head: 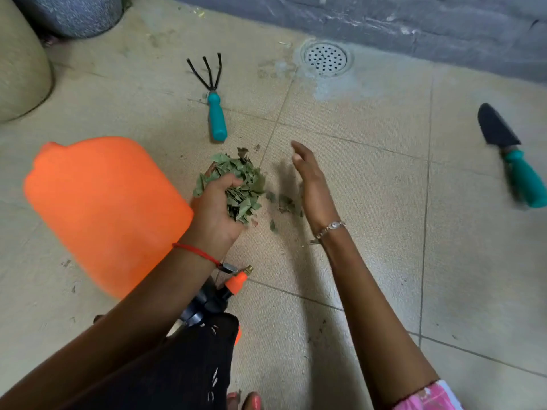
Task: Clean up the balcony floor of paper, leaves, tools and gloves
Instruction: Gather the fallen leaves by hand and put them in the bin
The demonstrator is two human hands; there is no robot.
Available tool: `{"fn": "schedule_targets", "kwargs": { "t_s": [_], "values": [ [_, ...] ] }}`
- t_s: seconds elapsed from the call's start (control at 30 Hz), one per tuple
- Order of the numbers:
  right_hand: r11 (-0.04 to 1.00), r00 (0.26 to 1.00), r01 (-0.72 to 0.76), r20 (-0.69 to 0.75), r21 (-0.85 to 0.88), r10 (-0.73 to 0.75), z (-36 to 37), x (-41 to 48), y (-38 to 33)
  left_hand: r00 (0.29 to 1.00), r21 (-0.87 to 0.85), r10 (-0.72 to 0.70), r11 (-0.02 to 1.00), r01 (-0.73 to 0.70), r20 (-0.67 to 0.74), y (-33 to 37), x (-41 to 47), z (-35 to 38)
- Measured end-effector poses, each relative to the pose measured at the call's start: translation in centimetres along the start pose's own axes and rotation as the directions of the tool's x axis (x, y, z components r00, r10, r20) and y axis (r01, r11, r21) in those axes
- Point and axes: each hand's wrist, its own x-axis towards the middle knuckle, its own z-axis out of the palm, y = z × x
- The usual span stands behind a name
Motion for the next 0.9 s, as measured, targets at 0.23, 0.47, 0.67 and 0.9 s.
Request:
{"fn": "schedule_targets", "kwargs": {
  "t_s": [0.23,0.47,0.67,0.9],
  "values": [
    [0.435,0.968,0.249,0.222,-0.865,-0.113,-0.6,-2.3,6.9,0.995,0.005,0.045,0.999,-0.045,-0.093,1.3,0.0,0.4],
    [0.336,0.961,0.265,0.219,-0.904,-0.170,3.2,3.9,6.0,0.991,0.024,0.086,0.996,-0.084,-0.107,1.6,1.0,0.3],
    [0.312,0.883,0.465,0.407,-0.829,-0.235,4.5,8.2,4.5,0.988,0.036,0.100,0.995,-0.096,-0.120,1.5,1.0,0.3],
    [0.554,0.830,0.558,0.413,-0.618,-0.375,3.9,6.1,4.9,0.986,-0.011,0.122,0.992,-0.124,-0.112,1.5,1.2,0.4]
  ]
}}
